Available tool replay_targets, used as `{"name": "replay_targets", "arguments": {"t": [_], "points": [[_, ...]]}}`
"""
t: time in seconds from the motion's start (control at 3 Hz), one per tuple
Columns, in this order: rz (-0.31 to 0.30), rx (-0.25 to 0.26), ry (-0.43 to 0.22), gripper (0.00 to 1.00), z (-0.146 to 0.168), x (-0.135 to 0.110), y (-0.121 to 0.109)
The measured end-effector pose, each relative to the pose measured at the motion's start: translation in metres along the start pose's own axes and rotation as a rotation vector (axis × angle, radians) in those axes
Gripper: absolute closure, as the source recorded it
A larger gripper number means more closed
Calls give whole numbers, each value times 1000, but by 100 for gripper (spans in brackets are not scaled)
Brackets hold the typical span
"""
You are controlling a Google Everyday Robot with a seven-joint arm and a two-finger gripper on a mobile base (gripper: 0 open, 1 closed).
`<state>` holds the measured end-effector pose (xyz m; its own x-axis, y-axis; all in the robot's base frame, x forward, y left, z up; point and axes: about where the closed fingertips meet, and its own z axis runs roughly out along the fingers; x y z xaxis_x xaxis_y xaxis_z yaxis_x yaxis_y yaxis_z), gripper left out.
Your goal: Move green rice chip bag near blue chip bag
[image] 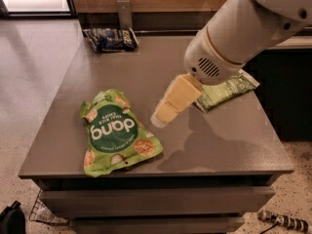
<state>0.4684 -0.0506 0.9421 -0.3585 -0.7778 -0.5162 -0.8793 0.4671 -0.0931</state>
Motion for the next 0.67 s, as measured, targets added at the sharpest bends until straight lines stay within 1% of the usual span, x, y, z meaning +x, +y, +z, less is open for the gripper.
{"name": "replay_targets", "arguments": {"t": [0.33,0.67], "points": [[-9,17,31,0,20,-27,19],[-4,67,64,0,23,-32,16]]}}
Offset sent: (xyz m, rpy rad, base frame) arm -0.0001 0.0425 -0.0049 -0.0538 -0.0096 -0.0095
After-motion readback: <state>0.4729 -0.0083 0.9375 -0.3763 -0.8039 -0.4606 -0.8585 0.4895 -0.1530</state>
